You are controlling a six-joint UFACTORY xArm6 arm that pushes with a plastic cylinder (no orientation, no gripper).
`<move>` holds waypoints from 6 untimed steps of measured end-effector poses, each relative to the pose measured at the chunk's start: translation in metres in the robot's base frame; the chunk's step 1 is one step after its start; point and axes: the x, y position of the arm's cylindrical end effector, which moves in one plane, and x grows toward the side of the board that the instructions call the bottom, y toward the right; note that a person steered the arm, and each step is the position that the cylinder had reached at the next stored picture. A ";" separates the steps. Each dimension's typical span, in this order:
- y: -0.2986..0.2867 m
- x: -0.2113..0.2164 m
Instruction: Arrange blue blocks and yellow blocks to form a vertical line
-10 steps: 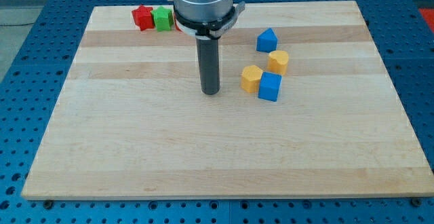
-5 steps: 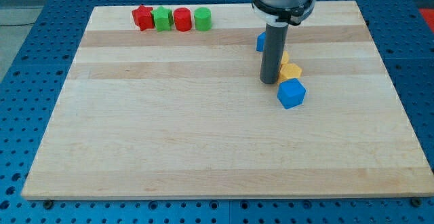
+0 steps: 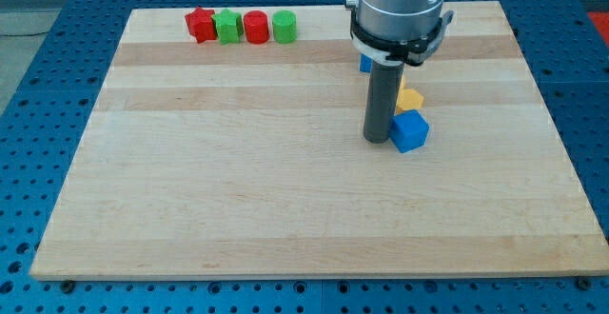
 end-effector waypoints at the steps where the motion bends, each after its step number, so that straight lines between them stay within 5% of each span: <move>1: 0.000 0.000; 4: -0.009 -0.003; 6: -0.041 -0.064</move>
